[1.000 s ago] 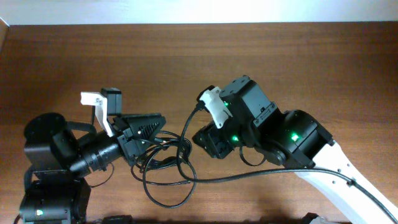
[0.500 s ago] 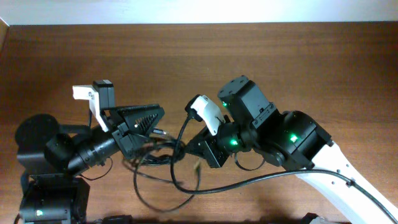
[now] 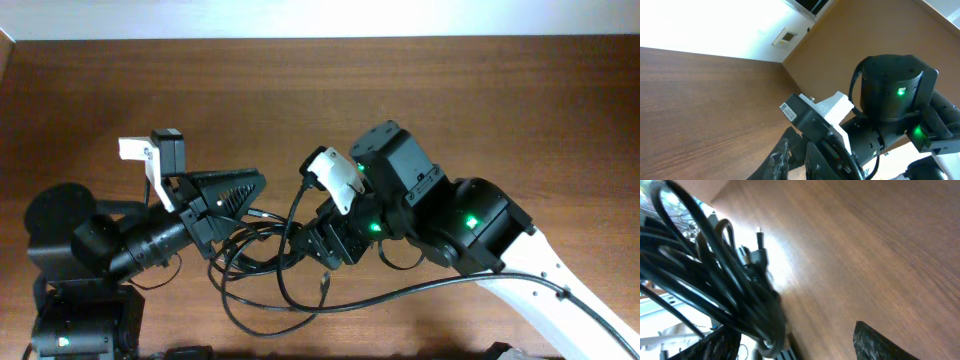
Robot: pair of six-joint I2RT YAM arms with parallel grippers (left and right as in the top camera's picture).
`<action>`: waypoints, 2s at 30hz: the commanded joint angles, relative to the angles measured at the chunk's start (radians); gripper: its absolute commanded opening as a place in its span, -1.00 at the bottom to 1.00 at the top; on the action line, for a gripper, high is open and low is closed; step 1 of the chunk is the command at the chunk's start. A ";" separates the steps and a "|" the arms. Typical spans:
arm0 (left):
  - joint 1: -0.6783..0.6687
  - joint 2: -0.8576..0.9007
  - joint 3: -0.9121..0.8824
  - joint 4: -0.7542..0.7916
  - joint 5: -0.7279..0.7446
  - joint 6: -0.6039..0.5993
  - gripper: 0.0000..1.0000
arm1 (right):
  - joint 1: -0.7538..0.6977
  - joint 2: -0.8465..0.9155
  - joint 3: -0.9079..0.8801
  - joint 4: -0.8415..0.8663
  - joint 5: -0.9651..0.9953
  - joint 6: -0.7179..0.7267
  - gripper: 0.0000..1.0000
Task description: Untangle cables
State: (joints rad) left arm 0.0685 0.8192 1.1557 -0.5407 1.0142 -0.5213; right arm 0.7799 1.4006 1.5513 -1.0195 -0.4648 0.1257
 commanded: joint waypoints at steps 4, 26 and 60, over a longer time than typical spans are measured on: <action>0.000 -0.005 0.010 0.021 0.019 -0.044 -0.71 | 0.005 0.078 -0.004 0.033 0.038 -0.017 0.31; 0.000 -0.005 0.010 -0.085 0.018 0.003 0.59 | -0.070 -0.050 -0.001 0.231 -0.017 0.080 -0.92; 0.000 -0.005 0.010 -0.791 -0.369 0.519 0.98 | -0.656 -0.162 -0.001 0.289 -0.253 0.275 -0.92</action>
State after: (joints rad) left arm 0.0658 0.8143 1.1580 -1.3624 0.6739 0.0380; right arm 0.1211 1.2663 1.5459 -0.6937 -0.5980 0.3912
